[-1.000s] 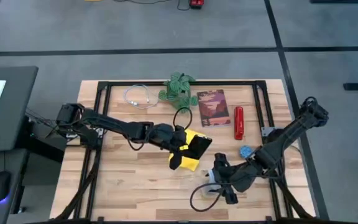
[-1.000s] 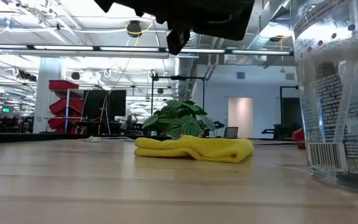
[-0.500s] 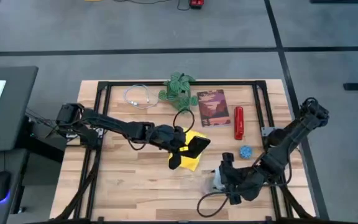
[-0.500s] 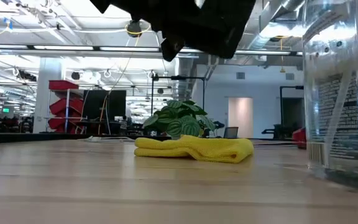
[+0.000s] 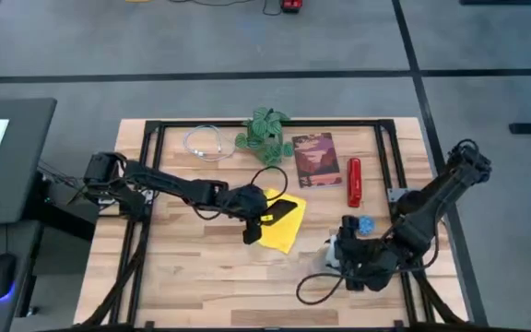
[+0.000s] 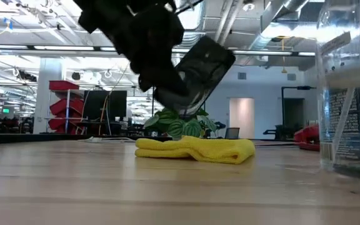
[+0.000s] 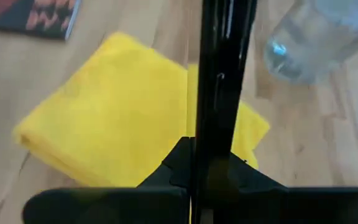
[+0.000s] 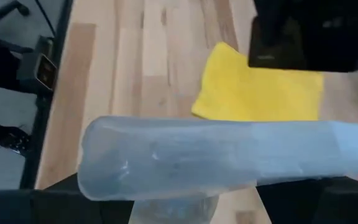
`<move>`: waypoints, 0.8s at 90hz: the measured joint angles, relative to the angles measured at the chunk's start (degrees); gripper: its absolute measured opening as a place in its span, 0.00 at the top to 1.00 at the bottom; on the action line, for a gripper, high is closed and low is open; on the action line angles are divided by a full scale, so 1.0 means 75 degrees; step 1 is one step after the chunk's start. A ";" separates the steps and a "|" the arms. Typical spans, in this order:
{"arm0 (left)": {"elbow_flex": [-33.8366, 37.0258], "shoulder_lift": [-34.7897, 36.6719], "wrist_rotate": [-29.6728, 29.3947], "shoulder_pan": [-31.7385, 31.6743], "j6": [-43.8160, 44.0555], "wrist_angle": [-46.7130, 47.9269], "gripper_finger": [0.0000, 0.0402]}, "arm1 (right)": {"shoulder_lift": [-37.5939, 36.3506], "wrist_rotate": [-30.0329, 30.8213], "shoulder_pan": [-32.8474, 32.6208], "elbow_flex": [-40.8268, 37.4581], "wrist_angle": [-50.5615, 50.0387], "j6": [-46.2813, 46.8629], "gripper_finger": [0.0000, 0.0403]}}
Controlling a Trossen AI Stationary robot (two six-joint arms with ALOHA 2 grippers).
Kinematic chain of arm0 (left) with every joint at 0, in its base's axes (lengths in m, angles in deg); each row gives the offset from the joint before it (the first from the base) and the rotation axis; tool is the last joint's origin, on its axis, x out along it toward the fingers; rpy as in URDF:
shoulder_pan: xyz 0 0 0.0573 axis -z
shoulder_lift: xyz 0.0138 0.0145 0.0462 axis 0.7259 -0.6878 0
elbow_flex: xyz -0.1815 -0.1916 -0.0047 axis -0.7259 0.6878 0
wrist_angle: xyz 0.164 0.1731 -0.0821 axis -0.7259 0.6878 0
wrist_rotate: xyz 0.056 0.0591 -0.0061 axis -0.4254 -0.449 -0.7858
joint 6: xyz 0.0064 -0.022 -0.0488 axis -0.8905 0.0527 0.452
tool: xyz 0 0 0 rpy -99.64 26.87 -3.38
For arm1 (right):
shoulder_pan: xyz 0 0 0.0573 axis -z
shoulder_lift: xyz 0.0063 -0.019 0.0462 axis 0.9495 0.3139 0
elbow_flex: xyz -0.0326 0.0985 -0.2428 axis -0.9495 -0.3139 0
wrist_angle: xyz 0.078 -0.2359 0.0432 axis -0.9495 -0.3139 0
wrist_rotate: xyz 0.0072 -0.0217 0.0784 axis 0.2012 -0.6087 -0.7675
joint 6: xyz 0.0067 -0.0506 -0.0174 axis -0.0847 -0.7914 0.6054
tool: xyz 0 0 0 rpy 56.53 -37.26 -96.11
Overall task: Apply microfiber cloth
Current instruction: Spray the back of the cellphone with the spray cleaning bottle
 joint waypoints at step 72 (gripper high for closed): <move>0.0077 0.0000 0.0027 0.0084 0.0068 -0.0460 0.99 | -0.0565 -0.0562 0.0682 -0.0012 -0.1066 -0.0028 0.34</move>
